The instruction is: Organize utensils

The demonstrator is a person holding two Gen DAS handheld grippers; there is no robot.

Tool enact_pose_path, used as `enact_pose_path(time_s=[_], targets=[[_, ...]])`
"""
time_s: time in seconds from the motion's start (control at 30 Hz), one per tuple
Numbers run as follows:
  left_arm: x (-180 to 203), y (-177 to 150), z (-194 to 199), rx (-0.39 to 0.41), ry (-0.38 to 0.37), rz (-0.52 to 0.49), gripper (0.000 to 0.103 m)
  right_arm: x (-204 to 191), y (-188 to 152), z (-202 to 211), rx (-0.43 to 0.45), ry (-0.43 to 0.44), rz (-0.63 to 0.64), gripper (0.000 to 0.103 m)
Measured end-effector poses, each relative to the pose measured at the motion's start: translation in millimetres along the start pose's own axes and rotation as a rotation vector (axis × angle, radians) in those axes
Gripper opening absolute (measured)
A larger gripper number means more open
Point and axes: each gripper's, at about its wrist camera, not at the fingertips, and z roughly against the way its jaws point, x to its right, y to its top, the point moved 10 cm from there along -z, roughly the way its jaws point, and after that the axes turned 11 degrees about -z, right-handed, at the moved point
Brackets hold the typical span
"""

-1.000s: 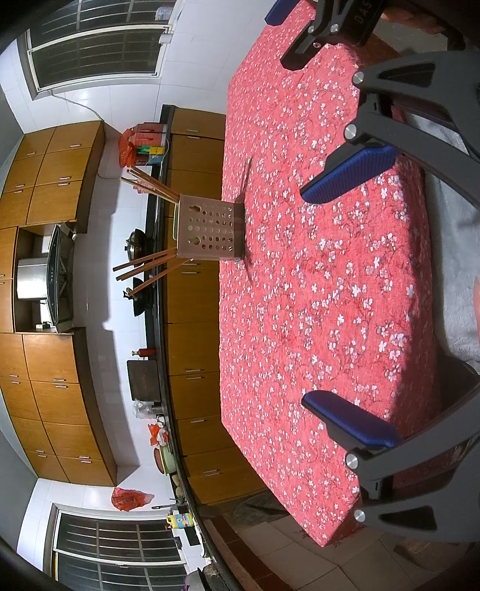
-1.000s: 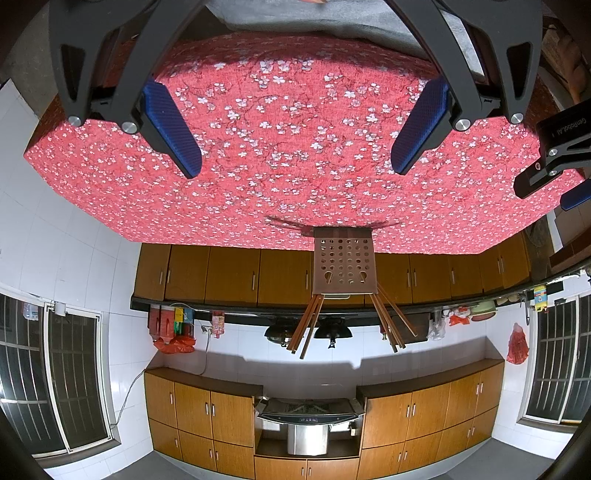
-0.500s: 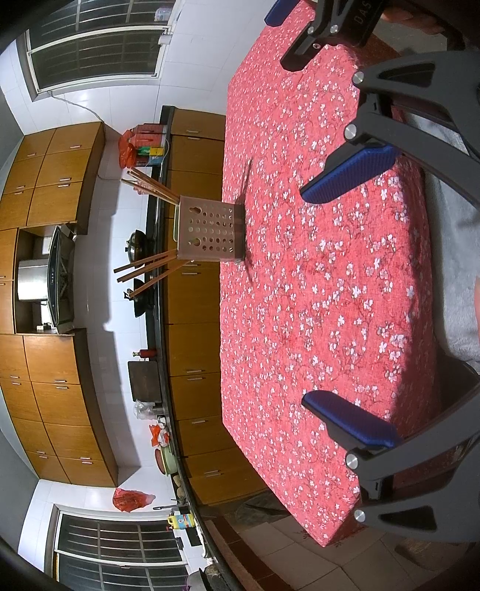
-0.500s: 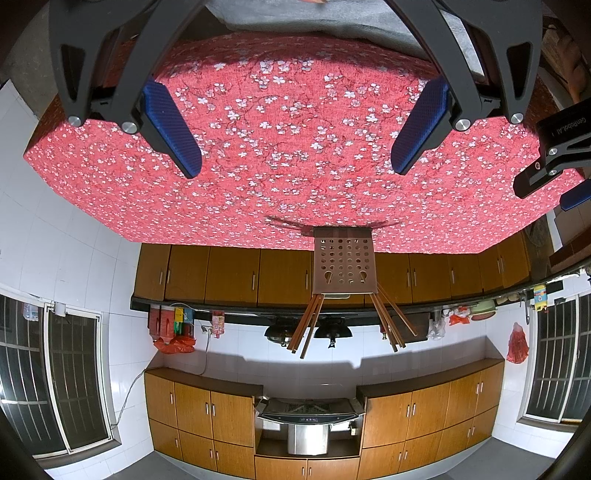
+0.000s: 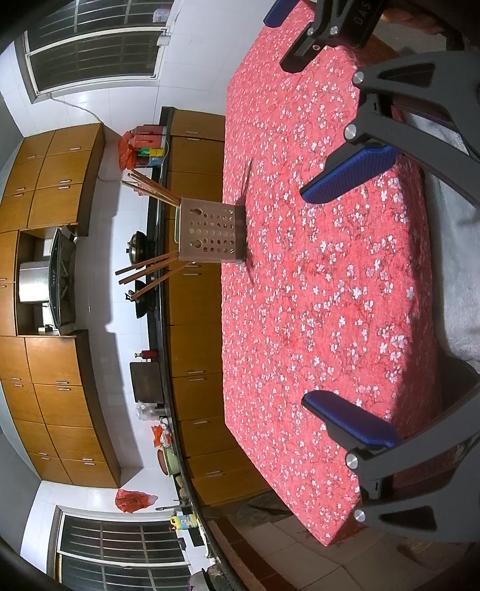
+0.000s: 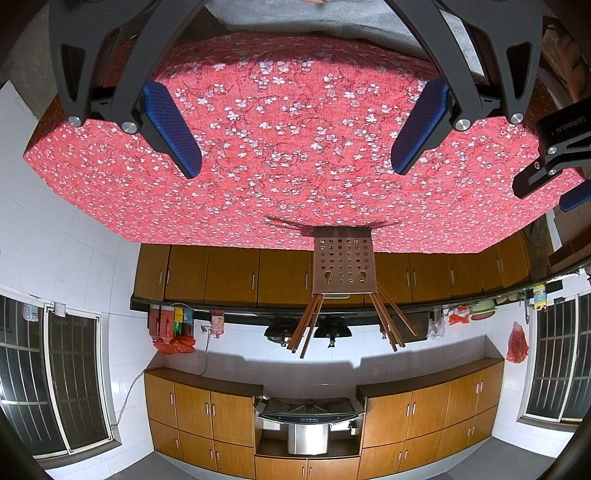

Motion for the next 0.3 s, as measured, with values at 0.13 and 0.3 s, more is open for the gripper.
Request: enact_pose_path(time_s=[0.13,0.3], targets=[[-0.1,0.1,-0.2,-0.002,0.001,0.001,0.099,0.2,0.1,0.2,0.001,0.000,0.000,0.101],[-1.5,-0.3,-0.1,-0.001,-0.003,0.000,0.099,0.9,0.3,0.0,0.001,0.001,-0.001,0.101]])
